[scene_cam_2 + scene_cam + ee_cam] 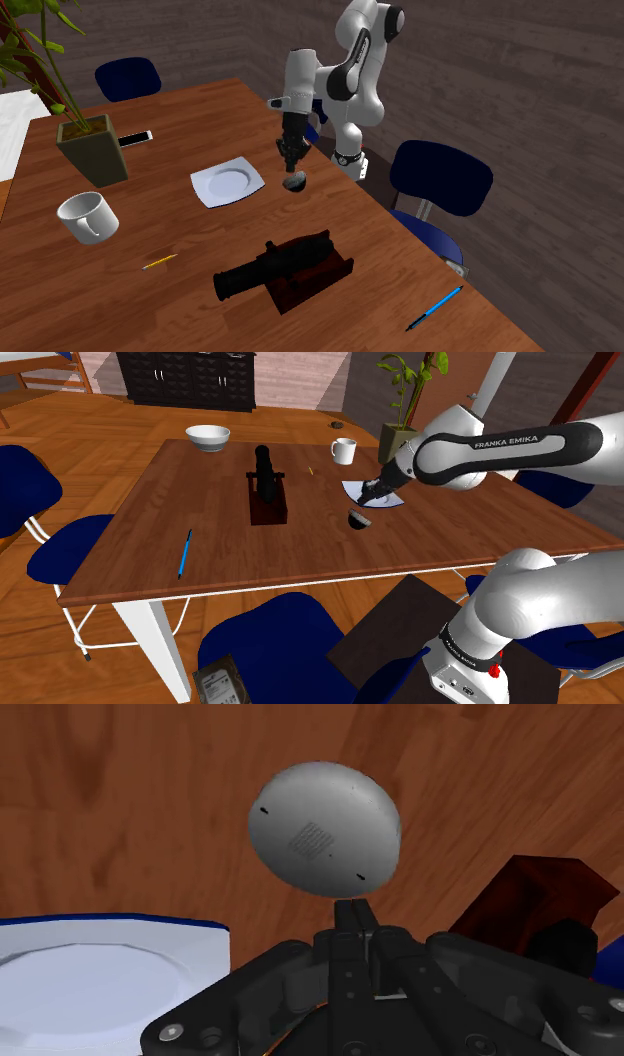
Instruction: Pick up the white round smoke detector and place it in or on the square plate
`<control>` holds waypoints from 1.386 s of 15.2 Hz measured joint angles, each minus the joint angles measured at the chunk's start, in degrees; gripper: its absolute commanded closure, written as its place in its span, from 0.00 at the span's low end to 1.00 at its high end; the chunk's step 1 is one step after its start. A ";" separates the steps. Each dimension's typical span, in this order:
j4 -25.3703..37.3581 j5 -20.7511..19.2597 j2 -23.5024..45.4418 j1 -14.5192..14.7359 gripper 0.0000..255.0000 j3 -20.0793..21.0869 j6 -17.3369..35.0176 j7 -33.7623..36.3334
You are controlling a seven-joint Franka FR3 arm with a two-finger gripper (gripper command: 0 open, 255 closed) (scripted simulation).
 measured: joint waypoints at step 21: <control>36.23 1.26 38.57 7.18 0.00 -7.77 -48.13 2.22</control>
